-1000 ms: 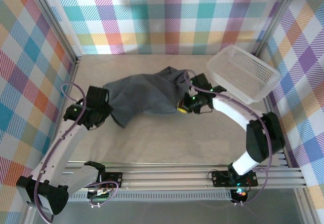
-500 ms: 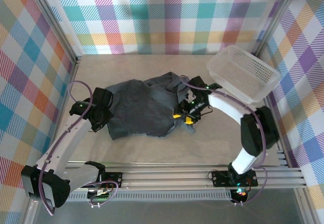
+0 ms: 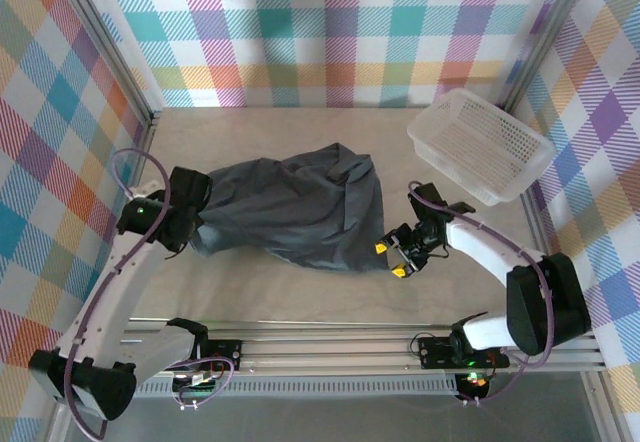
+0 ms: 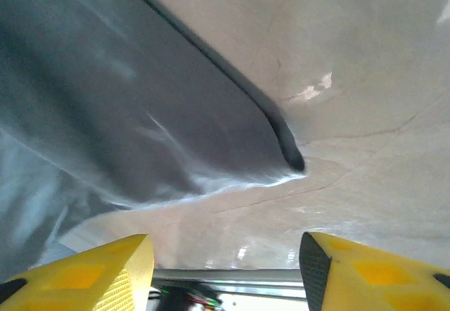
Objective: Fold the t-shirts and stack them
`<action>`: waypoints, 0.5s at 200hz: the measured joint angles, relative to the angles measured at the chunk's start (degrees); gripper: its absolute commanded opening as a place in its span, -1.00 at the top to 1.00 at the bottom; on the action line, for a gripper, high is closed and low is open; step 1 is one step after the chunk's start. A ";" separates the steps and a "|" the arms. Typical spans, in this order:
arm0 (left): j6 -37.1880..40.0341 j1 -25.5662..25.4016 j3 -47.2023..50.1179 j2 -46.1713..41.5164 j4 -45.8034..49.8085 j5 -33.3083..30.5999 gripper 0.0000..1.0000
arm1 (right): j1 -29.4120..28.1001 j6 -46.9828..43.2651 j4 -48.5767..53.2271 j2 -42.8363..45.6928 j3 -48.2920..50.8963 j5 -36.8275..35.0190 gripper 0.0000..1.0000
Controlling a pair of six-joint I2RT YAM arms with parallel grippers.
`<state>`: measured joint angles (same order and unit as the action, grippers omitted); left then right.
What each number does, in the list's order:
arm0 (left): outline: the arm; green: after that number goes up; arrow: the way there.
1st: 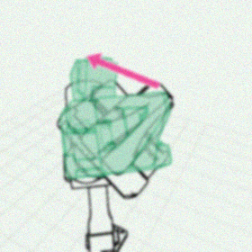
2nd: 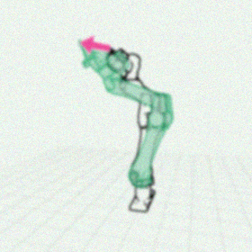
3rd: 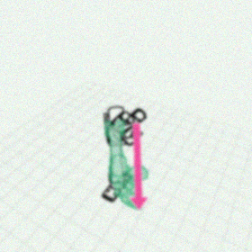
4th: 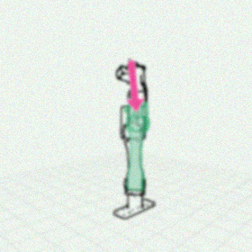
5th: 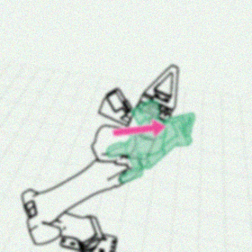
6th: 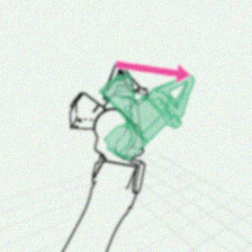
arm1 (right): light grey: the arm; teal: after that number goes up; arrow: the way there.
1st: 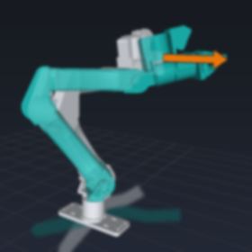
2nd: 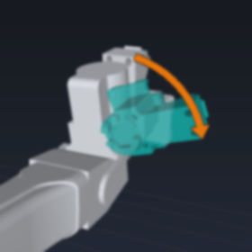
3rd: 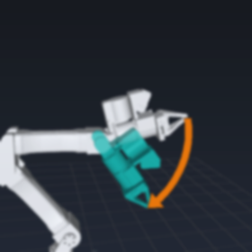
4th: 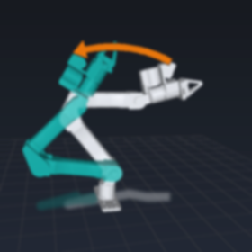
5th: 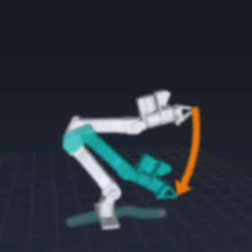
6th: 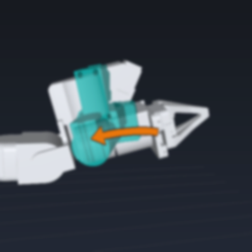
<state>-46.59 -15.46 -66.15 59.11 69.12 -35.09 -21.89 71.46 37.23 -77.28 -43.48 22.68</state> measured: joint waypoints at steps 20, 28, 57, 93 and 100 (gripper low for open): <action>-0.31 0.00 0.28 -0.74 0.17 -0.35 1.00 | -1.84 7.87 -2.49 0.72 1.44 -1.46 -0.16; -0.55 0.00 0.94 -0.74 0.09 0.00 1.00 | -2.36 9.90 -2.97 0.72 1.62 -2.12 -0.15; -1.40 0.00 3.50 -0.74 -0.02 1.29 1.00 | -3.67 14.05 -3.93 0.76 2.34 -3.76 -0.11; -1.62 0.00 3.85 -1.44 -0.33 1.95 1.00 | -4.94 16.24 -5.11 0.46 5.66 -4.22 -0.12; -1.75 0.00 4.13 -1.60 -0.42 2.23 1.00 | -5.16 16.44 -5.70 -0.09 6.03 -4.09 -0.12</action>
<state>-48.34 -15.46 -62.02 57.52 68.71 -32.86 -27.05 87.90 31.53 -77.36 -37.45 18.59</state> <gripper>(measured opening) 0.063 0.557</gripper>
